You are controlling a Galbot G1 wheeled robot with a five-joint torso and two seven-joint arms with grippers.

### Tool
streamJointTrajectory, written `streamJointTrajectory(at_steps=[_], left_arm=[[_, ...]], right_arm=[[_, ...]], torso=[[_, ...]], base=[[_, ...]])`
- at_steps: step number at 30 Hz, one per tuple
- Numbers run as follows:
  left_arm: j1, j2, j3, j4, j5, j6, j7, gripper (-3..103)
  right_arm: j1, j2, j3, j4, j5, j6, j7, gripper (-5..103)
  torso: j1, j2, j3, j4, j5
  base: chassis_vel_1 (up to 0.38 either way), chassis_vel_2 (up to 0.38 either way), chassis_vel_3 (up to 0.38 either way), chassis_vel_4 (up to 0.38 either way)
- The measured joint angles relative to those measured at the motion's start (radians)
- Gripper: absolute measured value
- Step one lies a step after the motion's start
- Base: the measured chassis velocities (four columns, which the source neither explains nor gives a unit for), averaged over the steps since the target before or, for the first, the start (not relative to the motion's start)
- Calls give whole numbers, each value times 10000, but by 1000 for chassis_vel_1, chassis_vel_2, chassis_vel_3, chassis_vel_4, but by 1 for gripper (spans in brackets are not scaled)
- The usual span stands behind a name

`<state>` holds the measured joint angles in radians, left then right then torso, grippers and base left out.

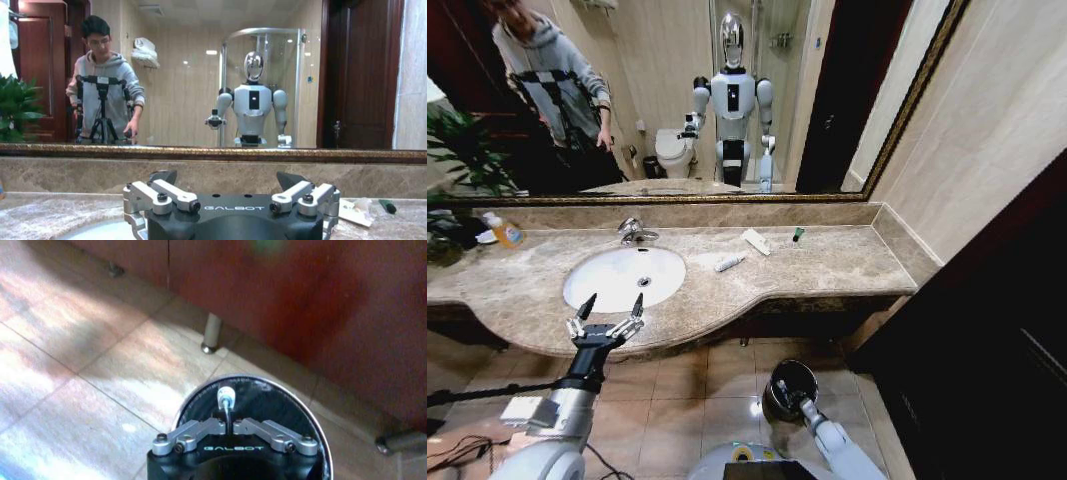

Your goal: Pick up the trash from the sink and place it in the trash bin.

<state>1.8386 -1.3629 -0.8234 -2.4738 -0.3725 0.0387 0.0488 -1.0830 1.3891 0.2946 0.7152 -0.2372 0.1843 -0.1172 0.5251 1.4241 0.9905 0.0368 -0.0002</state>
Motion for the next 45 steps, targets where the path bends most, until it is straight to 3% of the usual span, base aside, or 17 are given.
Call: streamJointTrajectory(at_steps=[9, 18, 25, 29, 32, 34, 37, 45], left_arm=[[0, 0, 0, 0, 0, 0, 0, 100], [0, -1, 0, 0, 0, 0, 0, 100], [0, 0, 0, 0, 0, 0, 0, 100], [0, 0, 0, 0, 0, 0, 0, 100], [0, 0, 0, 0, 0, 0, 0, 100], [0, 0, 0, 0, 0, 0, 0, 100], [0, 0, 0, 0, 0, 0, 0, 100], [0, 0, 0, 0, 0, 0, 0, 100]], right_arm=[[633, 98, 93, -1337, -372, -121, 94, 1], [686, 46, 79, -1412, -362, -126, 161, -2], [582, 33, 82, -1258, -353, -150, 184, 29], [532, 44, 87, -1202, -354, -153, 192, 40], [442, 50, 93, -1054, -359, -178, 203, 56], [423, 49, 94, -1011, -360, -184, 203, 56], [338, 26, 101, -844, -362, -211, 204, 73], [160, -41, 118, -571, -397, -222, 206, 97]], torso=[[0, 0, 0, 0, 1], [0, 0, 0, 0, 1], [0, 0, -1, 0, 1], [0, 1, -1, 0, 2], [-1, 1, -1, 0, 2], [-1, 1, -1, 0, 2], [-1, 1, -1, 0, 2], [-1, 2, -1, 0, 2]], base=[[0, 0, 0, 0], [0, 0, 0, 0], [0, 0, 0, 0], [0, 0, 0, 0], [0, 0, 0, 0], [0, 0, 0, 0], [0, 0, 0, 0], [0, 0, 0, 0]])
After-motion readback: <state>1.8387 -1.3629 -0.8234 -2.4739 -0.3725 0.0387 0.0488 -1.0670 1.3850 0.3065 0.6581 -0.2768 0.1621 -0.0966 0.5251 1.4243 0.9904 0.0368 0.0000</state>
